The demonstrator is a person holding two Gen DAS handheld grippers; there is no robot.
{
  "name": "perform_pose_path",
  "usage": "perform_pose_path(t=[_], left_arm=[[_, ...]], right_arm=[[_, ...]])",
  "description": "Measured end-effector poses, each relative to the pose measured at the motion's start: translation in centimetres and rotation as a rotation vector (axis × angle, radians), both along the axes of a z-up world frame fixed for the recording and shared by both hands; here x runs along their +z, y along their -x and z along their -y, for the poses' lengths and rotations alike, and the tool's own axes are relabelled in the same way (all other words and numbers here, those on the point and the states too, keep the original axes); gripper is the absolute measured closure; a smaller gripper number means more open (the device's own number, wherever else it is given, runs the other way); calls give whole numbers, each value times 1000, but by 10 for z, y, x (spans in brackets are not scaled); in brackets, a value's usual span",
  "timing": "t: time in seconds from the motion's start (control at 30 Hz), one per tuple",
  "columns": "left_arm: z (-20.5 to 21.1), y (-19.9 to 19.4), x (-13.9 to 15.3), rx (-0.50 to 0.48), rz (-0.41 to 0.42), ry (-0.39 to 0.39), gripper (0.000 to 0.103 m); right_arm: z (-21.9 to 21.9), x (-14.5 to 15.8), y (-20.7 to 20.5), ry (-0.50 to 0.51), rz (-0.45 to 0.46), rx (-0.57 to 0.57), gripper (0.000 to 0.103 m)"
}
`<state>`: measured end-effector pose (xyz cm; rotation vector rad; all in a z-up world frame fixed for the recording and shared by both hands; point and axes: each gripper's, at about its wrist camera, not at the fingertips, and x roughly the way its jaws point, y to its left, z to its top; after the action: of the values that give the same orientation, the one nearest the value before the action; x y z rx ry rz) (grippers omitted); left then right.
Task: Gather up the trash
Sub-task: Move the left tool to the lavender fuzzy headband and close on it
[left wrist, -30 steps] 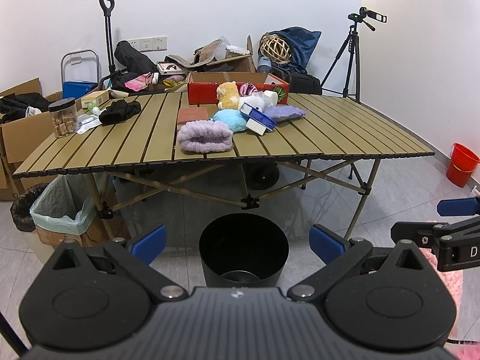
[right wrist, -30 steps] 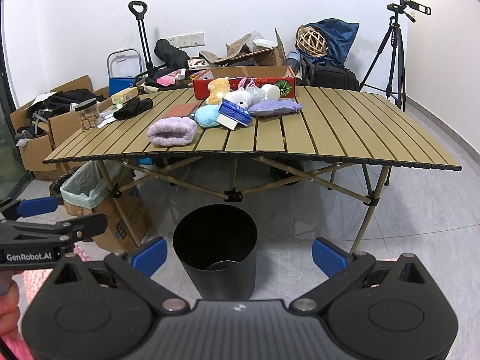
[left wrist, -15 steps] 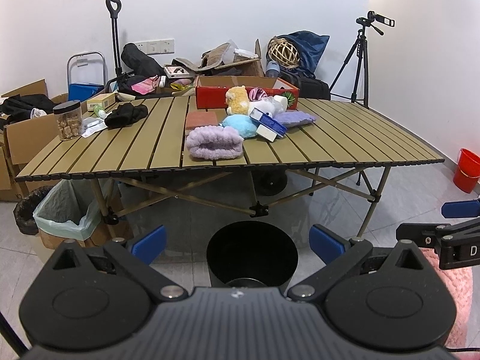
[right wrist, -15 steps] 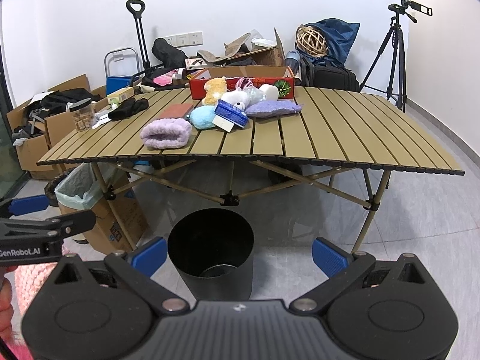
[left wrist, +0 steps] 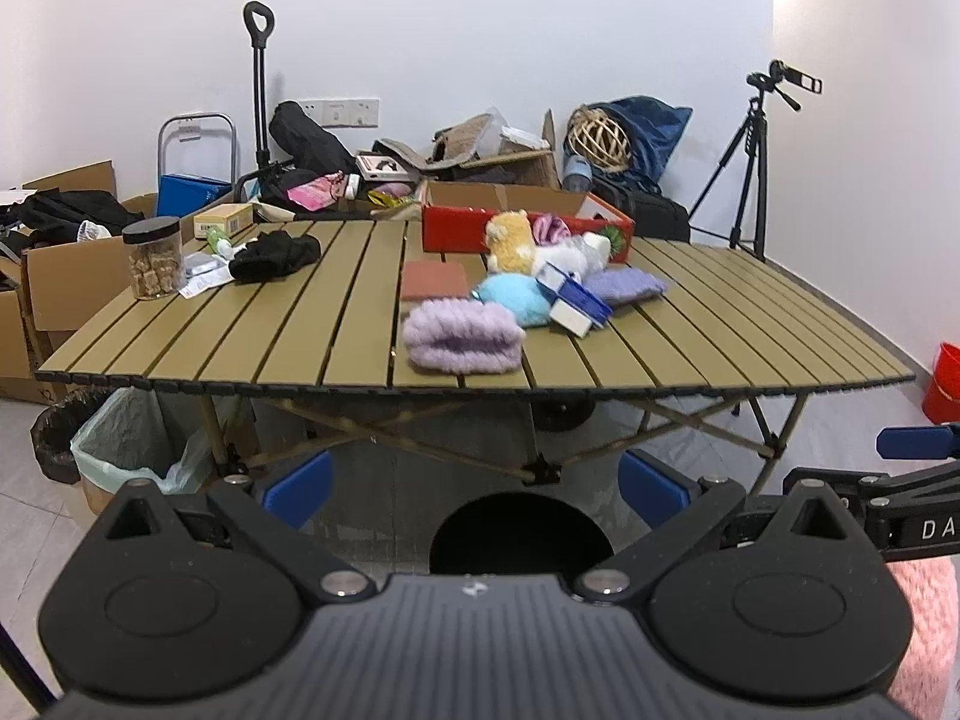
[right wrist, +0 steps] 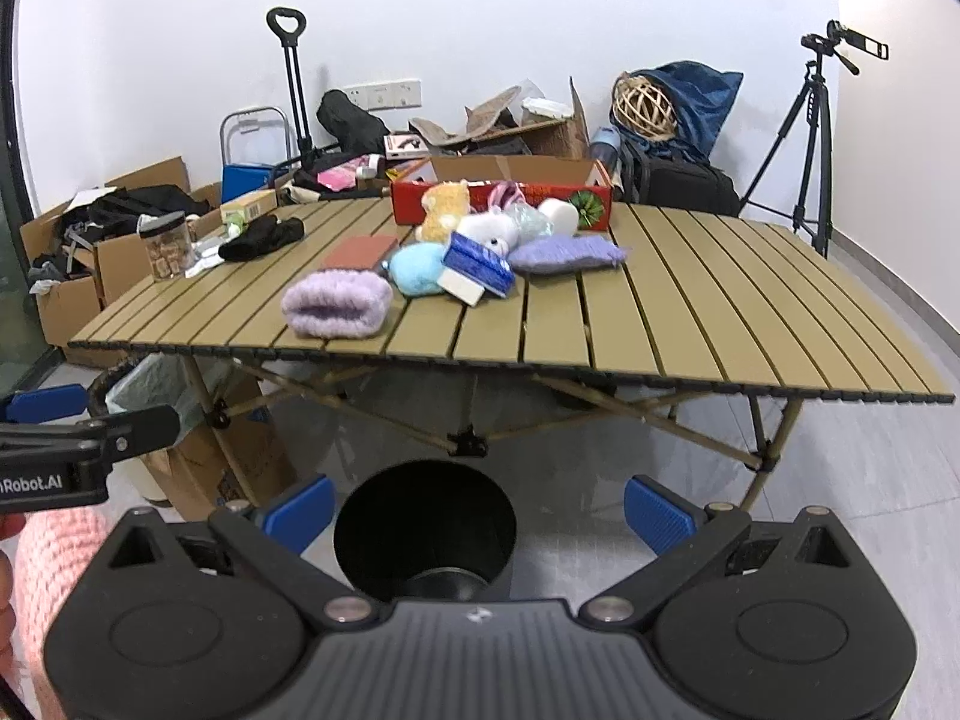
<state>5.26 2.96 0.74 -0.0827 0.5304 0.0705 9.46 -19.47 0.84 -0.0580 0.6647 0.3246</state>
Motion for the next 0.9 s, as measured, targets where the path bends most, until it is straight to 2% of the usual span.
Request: perform_pose_path(t=[0.53,0.9], left_arm=[[-17,-63,4,35,26,28,0],[-15,-115,-4,42,26,41,0]], right_arm=[[-21,1,-69,-56,49,-1,0],[-28,-14,-115,-111,57,-8,0]])
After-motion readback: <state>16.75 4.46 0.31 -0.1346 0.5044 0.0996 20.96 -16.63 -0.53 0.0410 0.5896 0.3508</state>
